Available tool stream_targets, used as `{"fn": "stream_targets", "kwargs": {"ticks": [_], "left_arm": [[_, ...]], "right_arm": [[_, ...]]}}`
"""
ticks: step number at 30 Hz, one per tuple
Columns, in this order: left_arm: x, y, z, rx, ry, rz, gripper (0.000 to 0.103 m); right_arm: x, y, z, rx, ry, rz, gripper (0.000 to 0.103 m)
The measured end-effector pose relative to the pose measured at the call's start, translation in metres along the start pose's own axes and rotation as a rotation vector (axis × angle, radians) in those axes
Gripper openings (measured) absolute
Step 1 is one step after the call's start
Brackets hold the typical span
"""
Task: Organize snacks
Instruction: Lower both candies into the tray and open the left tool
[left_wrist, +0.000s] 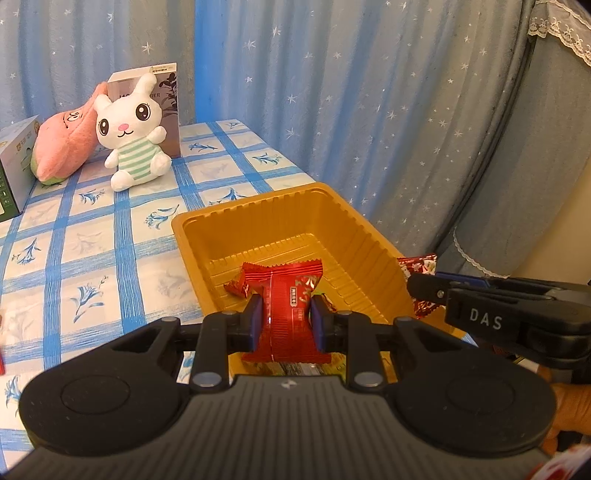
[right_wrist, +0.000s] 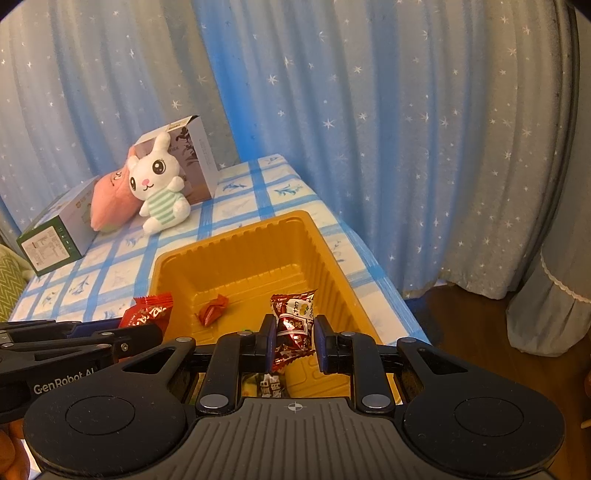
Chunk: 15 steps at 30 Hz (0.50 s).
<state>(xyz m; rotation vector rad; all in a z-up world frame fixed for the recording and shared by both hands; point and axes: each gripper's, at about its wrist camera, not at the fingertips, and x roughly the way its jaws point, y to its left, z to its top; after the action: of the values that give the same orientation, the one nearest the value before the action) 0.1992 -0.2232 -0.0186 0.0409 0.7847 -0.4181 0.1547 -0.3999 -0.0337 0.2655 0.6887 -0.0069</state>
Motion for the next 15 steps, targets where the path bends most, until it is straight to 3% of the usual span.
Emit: {"fn": "stream_targets", "kwargs": {"ticks": [7,10,15], "left_arm": [[0.013,0.000,0.004,0.014,0.006,0.013,0.025],[0.016,0.001,0.004,0.023,0.009,0.029,0.033],[0.012,0.006,0.000,0.006,0.008,0.033,0.035]], "right_arm": [[0.006,-0.004,0.003,0.009,0.004,-0.001,0.022],[0.007,-0.006,0.003,0.015,0.007,0.000,0.022],[0.008,-0.006,0.003,0.014,0.006,0.002,0.022]]}}
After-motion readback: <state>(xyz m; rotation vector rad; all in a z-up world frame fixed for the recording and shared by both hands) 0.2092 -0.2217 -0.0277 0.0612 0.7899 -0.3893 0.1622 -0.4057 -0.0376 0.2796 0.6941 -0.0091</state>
